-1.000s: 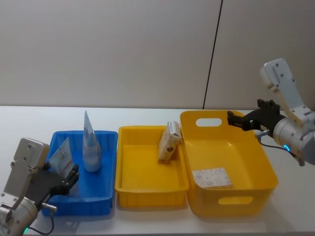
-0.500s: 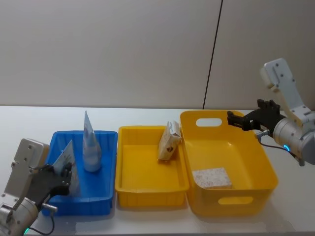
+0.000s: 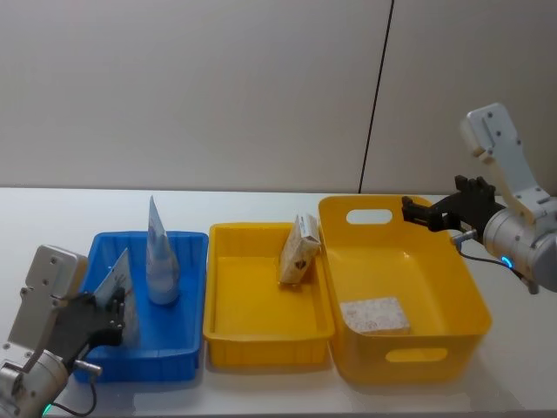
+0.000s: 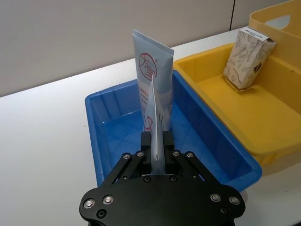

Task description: Bimanual collaborative sorting of washing and personal care products

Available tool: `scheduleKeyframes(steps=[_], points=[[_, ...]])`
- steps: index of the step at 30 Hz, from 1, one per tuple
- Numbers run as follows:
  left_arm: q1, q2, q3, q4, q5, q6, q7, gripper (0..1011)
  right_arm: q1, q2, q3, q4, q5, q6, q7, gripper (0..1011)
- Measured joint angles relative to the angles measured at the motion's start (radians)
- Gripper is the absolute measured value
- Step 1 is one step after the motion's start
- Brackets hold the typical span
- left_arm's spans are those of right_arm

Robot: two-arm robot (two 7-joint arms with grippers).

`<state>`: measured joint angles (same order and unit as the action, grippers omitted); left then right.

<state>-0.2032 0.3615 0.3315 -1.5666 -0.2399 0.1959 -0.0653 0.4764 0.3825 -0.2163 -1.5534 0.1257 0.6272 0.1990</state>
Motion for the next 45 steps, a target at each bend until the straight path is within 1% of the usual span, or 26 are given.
scheduleKeyframes(steps=[23, 29, 37, 45], points=[[0.0, 0.0, 0.0, 0.0, 0.0, 0.0, 0.0, 133, 0.0, 0.0, 0.0, 0.0, 0.0, 0.0, 0.0, 1002], [0.001, -0.003, -0.006, -0.002, -0.005, 0.003, -0.001, 133, 0.0, 0.0, 0.0, 0.0, 0.0, 0.0, 0.0, 1003], [0.008, -0.02, -0.037, -0.011, -0.045, 0.012, -0.009, 133, 0.0, 0.0, 0.0, 0.0, 0.0, 0.0, 0.0, 1002], [0.017, -0.052, -0.089, -0.031, -0.112, 0.043, -0.012, 133, 0.0, 0.0, 0.0, 0.0, 0.0, 0.0, 0.0, 1002]])
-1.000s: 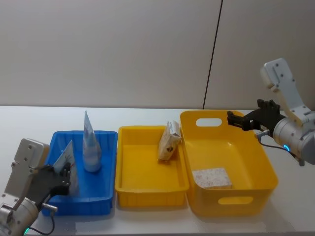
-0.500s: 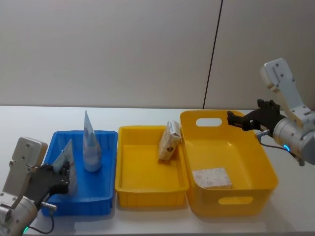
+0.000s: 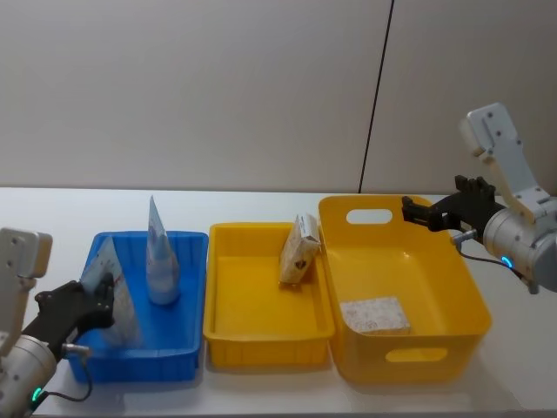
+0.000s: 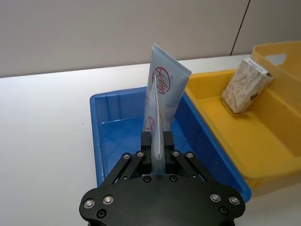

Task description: Bimanual collaborative sorting of washing and personal care products

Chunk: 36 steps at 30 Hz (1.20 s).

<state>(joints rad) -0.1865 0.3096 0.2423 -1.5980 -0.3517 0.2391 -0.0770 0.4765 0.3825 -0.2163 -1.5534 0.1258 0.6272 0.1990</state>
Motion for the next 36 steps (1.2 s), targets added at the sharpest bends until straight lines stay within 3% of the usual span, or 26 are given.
scheduleKeyframes(steps=[21, 36], points=[[0.011, -0.1, -0.149, -0.077, -0.217, 0.122, 0.031, 132, 0.0, 0.0, 0.0, 0.0, 0.0, 0.0, 0.0, 1002], [0.002, -0.192, -0.255, -0.165, -0.417, 0.24, 0.08, 132, 0.0, 0.0, 0.0, 0.0, 0.0, 0.0, 0.0, 1002]])
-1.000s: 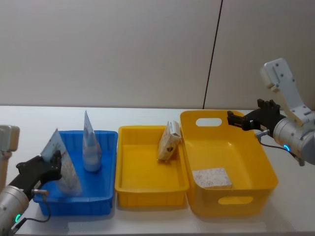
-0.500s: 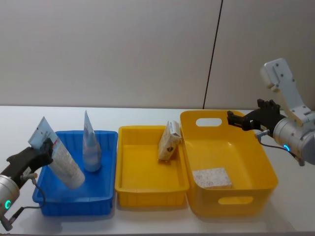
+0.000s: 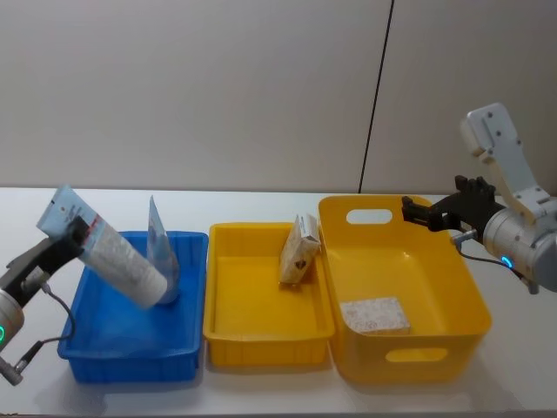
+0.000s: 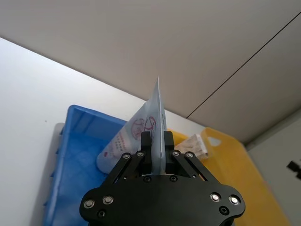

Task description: Bimanual collaborative sorting of washing and personal care products

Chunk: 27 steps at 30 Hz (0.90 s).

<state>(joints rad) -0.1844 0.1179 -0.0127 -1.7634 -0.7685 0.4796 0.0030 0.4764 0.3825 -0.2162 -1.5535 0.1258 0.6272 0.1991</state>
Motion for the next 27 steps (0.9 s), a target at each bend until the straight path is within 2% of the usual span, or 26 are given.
scheduleKeyframes(steps=[2, 8, 14, 21, 27], points=[[-0.001, -0.005, -0.004, -0.004, -0.009, 0.005, 0.003, 132, 0.0, 0.0, 0.0, 0.0, 0.0, 0.0, 0.0, 1002], [-0.008, -0.045, -0.034, -0.039, -0.095, 0.057, 0.029, 132, 0.0, 0.0, -0.001, 0.0, -0.001, -0.001, 0.001, 1002], [-0.012, -0.073, -0.047, -0.069, -0.152, 0.094, 0.045, 132, 0.003, 0.011, -0.017, -0.002, -0.007, -0.017, 0.025, 1002], [-0.013, -0.093, -0.049, -0.097, -0.193, 0.118, 0.055, 132, 0.012, 0.031, -0.049, -0.005, -0.019, -0.048, 0.075, 1002], [-0.014, -0.1, -0.045, -0.111, -0.208, 0.123, 0.06, 132, 0.024, 0.05, -0.084, -0.007, -0.027, -0.075, 0.132, 1003]])
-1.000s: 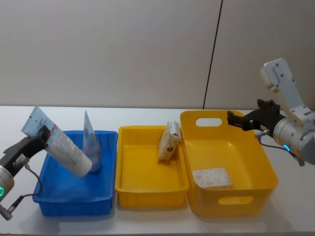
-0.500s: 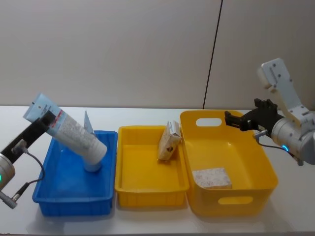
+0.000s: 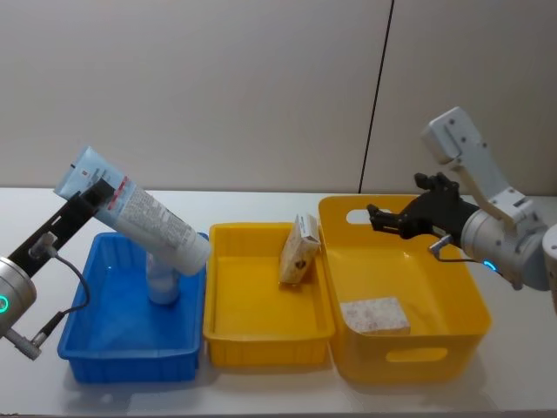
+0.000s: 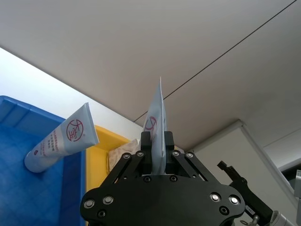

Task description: Bimanual collaborative sorting of washing and personal care products

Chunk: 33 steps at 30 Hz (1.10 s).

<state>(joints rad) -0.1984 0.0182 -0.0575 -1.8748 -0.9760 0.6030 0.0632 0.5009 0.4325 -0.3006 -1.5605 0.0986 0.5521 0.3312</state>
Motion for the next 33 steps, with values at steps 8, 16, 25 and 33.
scheduleKeyframes(steps=[8, 16, 25, 33], points=[[0.0, 0.003, 0.014, -0.008, 0.003, -0.009, 0.003, 132, 0.023, 0.021, -0.043, 0.0, -0.001, -0.028, 0.085, 1002], [0.003, 0.018, 0.033, -0.006, 0.026, -0.034, -0.001, 132, 0.059, 0.042, -0.077, 0.01, 0.032, -0.045, 0.198, 1002], [0.006, 0.035, 0.055, 0.008, 0.044, -0.055, -0.014, 132, 0.113, 0.062, -0.09, 0.032, 0.099, -0.048, 0.34, 1002], [0.006, 0.046, 0.07, 0.019, 0.049, -0.066, -0.023, 132, 0.186, 0.072, -0.095, 0.072, 0.174, -0.045, 0.484, 1002]])
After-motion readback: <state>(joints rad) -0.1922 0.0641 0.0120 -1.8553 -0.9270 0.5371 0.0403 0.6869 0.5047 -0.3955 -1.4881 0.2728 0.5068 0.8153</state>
